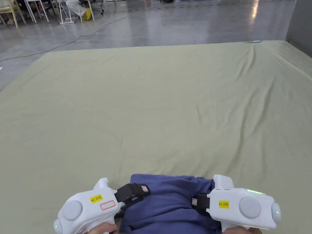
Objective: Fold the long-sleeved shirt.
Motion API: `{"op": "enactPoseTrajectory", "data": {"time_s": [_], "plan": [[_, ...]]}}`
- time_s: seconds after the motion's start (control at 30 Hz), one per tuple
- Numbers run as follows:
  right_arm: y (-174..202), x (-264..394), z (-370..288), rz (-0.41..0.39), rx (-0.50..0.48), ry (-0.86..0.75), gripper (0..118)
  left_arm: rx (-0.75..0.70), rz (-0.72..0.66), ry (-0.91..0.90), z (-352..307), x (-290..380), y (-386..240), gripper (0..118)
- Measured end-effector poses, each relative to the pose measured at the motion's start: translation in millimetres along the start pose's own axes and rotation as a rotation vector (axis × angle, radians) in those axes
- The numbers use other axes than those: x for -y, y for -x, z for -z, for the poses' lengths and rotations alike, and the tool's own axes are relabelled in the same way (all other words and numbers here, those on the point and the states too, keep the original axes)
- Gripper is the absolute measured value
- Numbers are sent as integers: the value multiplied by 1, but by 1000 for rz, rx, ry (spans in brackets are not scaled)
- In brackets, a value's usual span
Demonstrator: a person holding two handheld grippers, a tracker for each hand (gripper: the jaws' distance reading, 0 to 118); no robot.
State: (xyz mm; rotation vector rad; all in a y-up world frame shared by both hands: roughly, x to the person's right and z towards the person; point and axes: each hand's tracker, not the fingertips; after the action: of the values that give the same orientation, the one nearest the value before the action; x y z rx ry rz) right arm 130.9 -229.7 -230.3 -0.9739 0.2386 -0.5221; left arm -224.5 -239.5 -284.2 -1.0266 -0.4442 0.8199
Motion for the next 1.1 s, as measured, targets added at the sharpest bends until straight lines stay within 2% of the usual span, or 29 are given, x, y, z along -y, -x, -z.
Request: {"op": "enactPoseTrajectory", "data": {"time_s": [0.03, 0.1, 0.13, 0.17, 0.2, 0.33, 0.4, 0.47, 0.53, 0.63, 0.73, 0.9, 1.1], "plan": [[0, 0, 0, 0, -1, 1, 0, -11, -2, -3, 0, 0, 0, 76], [0, 0, 0, 2, -3, 3, 0, -39, -15, 24, 3, -1, 3, 46], [0, 0, 0, 2, -3, 4, 0, -29, -29, 58, 7, 1, 3, 23], [0, 0, 0, -1, -1, 5, 0, -36, -15, 31, 5, 3, -3, 5], [0, -1, 0, -2, -1, 5, 0, -70, 38, 26, 2, 2, -10, 5], [1, -1, 0, 0, 2, 6, 0, -89, 100, 39, -5, -11, -30, 5], [6, -1, -1, -9, 15, 5, 0, -95, 96, 48, -4, -23, -40, 5], [11, -2, 1, -51, 44, 1, 0, -130, 77, 104, 1, -36, -50, 5], [18, -3, 3, -85, 72, 0, 0, -161, 139, 153, 6, -49, -62, 5], [31, -5, 3, -92, 81, -28, 0, -145, 240, 143, -4, -63, -69, 5], [49, -7, 4, -80, 53, -52, 0, -115, 188, 117, -23, -83, -55, 5], [103, -15, 18, -165, 4, -90, 0, -141, 219, 61, -80, -126, -15, 5], [186, -24, 63, -271, -86, -109, 0, -161, 246, -36, -163, -186, 70, 5]]}}
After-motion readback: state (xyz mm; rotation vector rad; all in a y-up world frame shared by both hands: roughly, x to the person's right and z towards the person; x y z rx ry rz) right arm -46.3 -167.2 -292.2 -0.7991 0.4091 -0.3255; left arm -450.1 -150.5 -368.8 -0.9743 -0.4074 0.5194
